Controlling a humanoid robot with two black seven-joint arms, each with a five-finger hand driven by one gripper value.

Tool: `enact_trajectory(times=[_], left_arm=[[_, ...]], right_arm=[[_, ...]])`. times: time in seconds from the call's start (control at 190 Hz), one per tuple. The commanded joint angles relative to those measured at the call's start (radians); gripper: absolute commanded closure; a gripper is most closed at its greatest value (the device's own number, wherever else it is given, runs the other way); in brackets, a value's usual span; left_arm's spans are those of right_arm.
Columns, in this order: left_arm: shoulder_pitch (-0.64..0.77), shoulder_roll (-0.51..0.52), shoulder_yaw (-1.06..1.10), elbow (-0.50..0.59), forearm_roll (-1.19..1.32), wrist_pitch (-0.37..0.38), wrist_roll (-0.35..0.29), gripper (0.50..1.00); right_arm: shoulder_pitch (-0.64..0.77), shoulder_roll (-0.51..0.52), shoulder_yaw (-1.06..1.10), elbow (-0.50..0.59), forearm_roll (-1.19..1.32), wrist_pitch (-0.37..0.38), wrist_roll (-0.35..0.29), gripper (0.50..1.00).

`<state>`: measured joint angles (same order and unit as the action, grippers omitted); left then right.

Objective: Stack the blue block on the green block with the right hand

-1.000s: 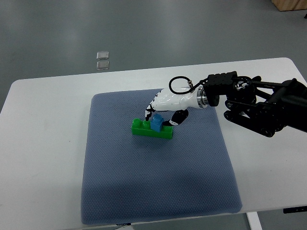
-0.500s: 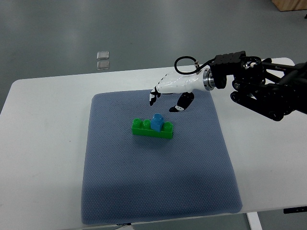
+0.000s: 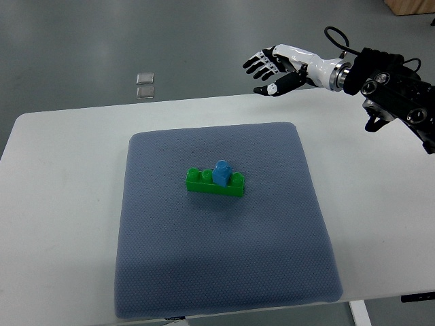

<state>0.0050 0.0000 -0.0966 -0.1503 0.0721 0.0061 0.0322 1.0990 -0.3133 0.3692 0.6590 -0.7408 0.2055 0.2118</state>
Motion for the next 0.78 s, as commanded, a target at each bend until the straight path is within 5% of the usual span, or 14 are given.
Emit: enact_trajectory(times=[0.0, 0.221, 0.279, 0.395, 0.779], left_arm=[[0.000, 0.000, 0.000, 0.000, 0.000, 0.000, 0.000, 0.500], [0.000, 0.000, 0.000, 0.000, 0.000, 0.000, 0.000, 0.500], [0.000, 0.000, 0.000, 0.000, 0.000, 0.000, 0.000, 0.500], [0.000, 0.000, 0.000, 0.000, 0.000, 0.000, 0.000, 0.500], [0.000, 0.000, 0.000, 0.000, 0.000, 0.000, 0.000, 0.500]], right_arm=[[-0.036, 0.040, 0.000, -0.062, 0.221, -0.142, -0.038, 0.752], [-0.102, 0.108, 0.042, -0.091, 0.497, -0.264, -0.068, 0.742], [-0.125, 0.117, 0.079, -0.091, 0.527, -0.288, -0.068, 0.662], [-0.162, 0.128, 0.152, -0.091, 0.535, -0.314, -0.068, 0.593], [-0.195, 0.114, 0.206, -0.088, 0.537, -0.356, -0.066, 0.587]])
